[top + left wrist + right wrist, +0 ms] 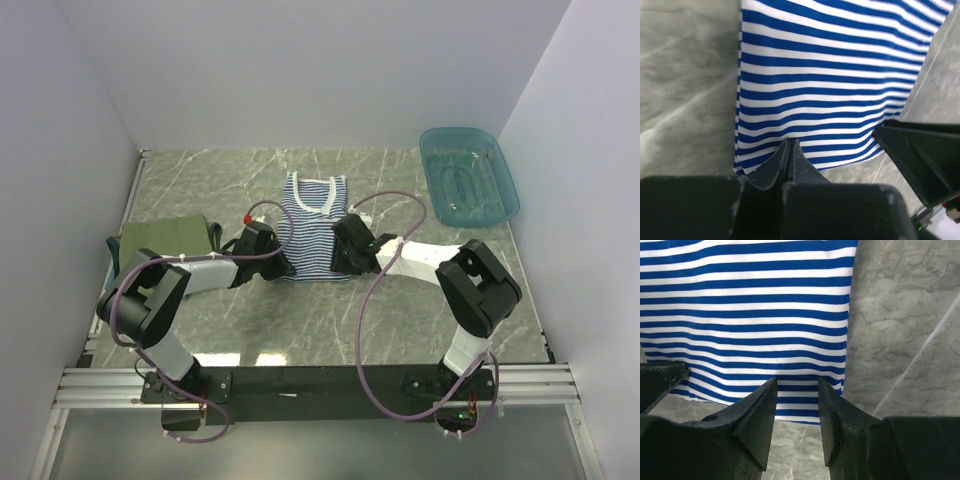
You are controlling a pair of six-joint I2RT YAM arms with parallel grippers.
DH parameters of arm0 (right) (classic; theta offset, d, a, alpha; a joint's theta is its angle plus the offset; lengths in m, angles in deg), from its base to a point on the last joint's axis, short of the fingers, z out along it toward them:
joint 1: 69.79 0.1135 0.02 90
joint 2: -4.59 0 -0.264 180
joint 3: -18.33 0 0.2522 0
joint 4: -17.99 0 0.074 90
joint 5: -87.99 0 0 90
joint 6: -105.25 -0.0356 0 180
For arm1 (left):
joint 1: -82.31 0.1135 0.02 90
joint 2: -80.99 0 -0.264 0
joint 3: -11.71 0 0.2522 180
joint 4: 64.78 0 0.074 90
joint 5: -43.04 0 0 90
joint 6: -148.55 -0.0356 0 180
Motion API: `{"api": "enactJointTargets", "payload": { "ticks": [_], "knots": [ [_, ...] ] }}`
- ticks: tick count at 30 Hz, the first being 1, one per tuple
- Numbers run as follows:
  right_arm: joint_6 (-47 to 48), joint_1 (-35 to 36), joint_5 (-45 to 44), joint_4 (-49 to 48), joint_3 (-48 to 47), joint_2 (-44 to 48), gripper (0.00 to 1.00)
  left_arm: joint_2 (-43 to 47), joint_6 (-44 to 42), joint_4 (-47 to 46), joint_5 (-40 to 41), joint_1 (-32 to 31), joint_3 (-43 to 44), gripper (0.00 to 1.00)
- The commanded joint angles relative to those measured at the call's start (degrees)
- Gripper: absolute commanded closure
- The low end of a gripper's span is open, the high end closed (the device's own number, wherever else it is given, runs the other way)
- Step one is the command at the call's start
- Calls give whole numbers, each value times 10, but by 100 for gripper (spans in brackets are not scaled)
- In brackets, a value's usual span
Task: Fold and stack the tank tops
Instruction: Fold the tank top
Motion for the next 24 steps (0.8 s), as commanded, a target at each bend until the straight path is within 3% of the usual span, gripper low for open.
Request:
{"api": "enactJointTargets", "payload": {
  "ticks": [1, 4, 8, 10, 16, 24],
  "knots": [
    [-10, -1, 7, -5, 38, -5, 54, 0, 17, -11, 29, 1, -28, 100],
    [-9, -1, -1, 3, 47, 9, 54, 16, 11, -8, 25, 1, -35, 93],
    [-11, -9, -1, 8, 55, 60, 50, 86, 4, -11, 20, 1, -36, 59],
    [-15, -15, -6, 16, 56, 79, 49, 125, 4, 25, 35, 1, -23, 53],
    [-36, -21, -12, 25, 87, 151, 46, 187, 28, 111, 67, 3, -30, 54],
    [-72, -22, 26, -22, 143, 156, 46, 169, 65, 20, 13, 2, -102, 46]
  ]
}}
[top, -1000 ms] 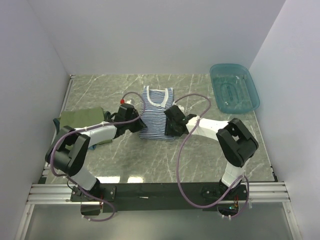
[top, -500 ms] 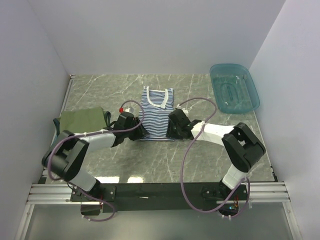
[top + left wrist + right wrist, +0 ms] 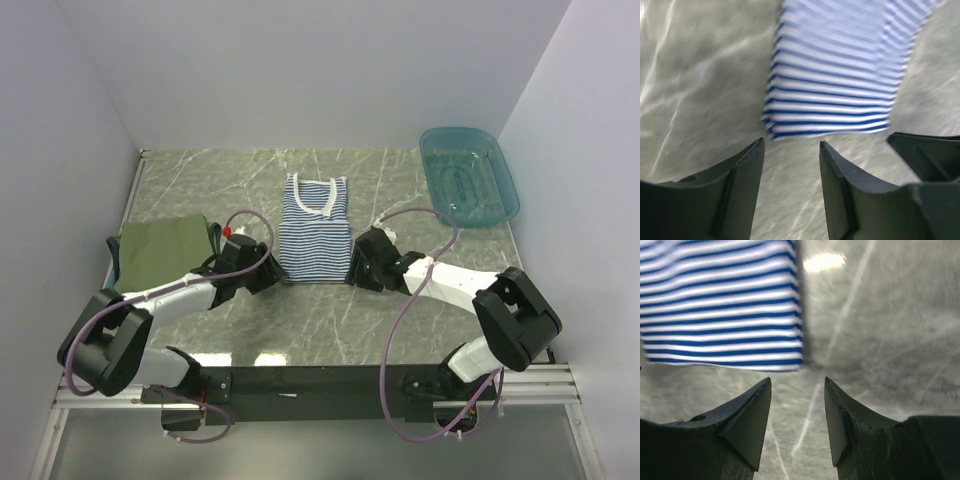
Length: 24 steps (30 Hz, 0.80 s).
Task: Fold and stack the tank tops
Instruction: Fold the tank top
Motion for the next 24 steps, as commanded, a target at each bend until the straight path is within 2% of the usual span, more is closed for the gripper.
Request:
{"api": "enactJointTargets", "payload": {
  "ticks": [1, 10, 17, 21, 23, 24],
  "knots": [
    [-26, -1, 13, -29, 18, -2, 46, -19, 25, -52, -31, 1, -29, 44],
    [-57, -7, 8, -81, 36, -35, 47, -91, 57, -132, -18, 1, -55, 46],
    [-73, -19, 8, -108, 42, -65, 51, -139, 65, -125, 14, 1, -41, 53],
    [-70, -20, 4, -112, 34, -85, 57, -150, 54, -116, 24, 0, -33, 60],
    [-64, -19, -1, -109, 32, -92, 67, -151, 45, -112, 24, 0, -31, 67],
    [-61, -19, -8, -107, 30, -92, 78, -152, 44, -111, 24, 0, -30, 74]
  ]
}}
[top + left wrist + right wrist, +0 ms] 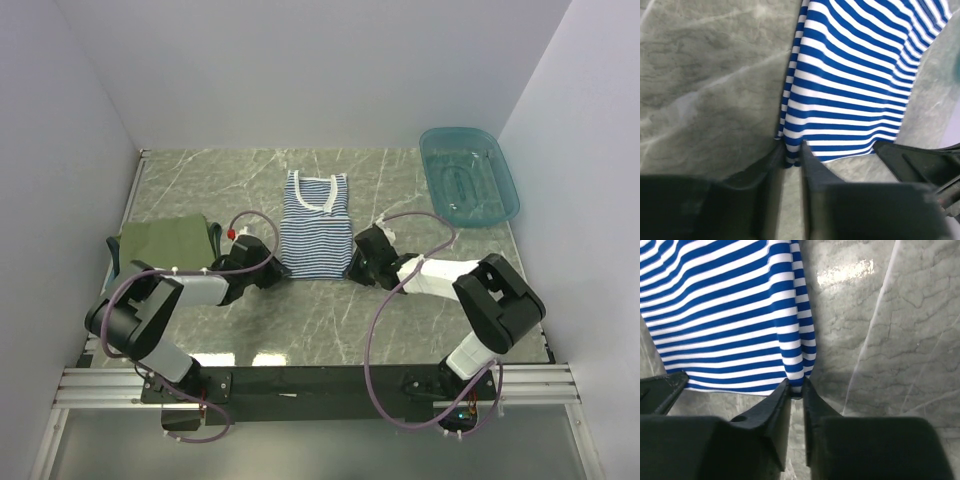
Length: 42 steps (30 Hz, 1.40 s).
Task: Fold and stack the tank tops
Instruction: Fold the tank top
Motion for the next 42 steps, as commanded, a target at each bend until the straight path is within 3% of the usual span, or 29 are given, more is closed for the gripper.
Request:
{"api": "enactJointTargets", "payload": {
  "ticks": [1, 4, 11, 14, 17, 19, 23, 27, 28, 31, 35, 37, 38, 41, 42],
  "knots": [
    [9, -2, -25, 27, -1, -26, 82, -20, -33, 67, 32, -1, -2, 80],
    [25, -3, -28, 34, -3, -19, 99, -12, -47, 84, 33, -1, 5, 100],
    [31, 42, -43, 82, 60, 101, 100, 132, -39, 178, 52, -49, -42, 99],
    [5, 101, -60, 119, 100, 183, 100, 244, -12, 233, 70, -83, -74, 99],
    [-45, 181, -77, 165, 129, 275, 100, 355, 35, 305, 77, -166, -86, 100],
    [-80, 233, -92, 197, 129, 337, 100, 427, 76, 365, 99, -199, -82, 99],
    [-90, 248, -108, 246, 103, 407, 100, 487, 98, 426, 131, -239, -33, 100],
    [-44, 223, -123, 276, 10, 378, 100, 452, 68, 442, 175, -236, 49, 99],
    [-12, 189, -110, 276, -6, 366, 100, 418, 49, 438, 183, -232, 67, 99],
    [53, 124, -37, 243, -58, 309, 100, 339, -13, 400, 150, -163, 120, 99],
    [120, 12, 31, 208, -140, 165, 100, 220, -57, 286, 39, -1, 161, 99],
    [148, -42, 80, 211, -214, 101, 100, 118, -79, 230, -18, 35, 192, 98],
    [155, -56, 94, 204, -238, 37, 84, 78, -86, 220, -38, 66, 238, 97],
    [168, -112, 146, 212, -343, -83, 53, -71, -103, 160, -100, 114, 323, 53],
    [172, -129, 149, 212, -382, -105, 49, -123, -114, 143, -116, 123, 343, 48]
  ]
}}
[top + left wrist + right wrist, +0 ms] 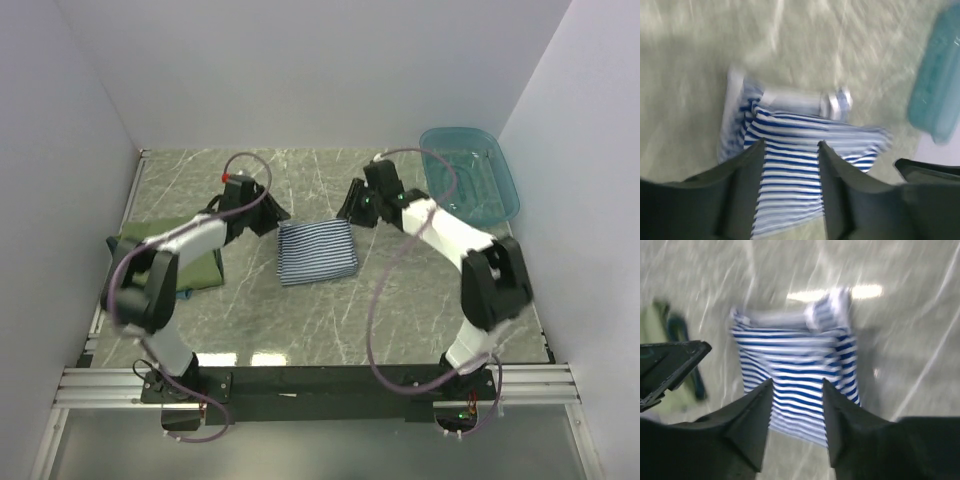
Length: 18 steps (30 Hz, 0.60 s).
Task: Fold and stack the tank tops
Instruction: Fold the tank top
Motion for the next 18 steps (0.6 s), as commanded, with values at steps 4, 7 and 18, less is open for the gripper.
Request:
{"api": "enactJointTargets", "payload": {
  "ticks": [4, 7, 18],
  "knots": [
    [70, -67, 30, 14, -126, -115, 37, -114, -39, -88, -79, 74, 96, 33],
    [85, -68, -13, 14, -88, -86, 37, -68, -44, -69, -60, 82, 52, 31],
    [53, 57, -117, -21, 122, 63, 67, 43, -72, -91, -127, 54, -122, 23]
  ]
}}
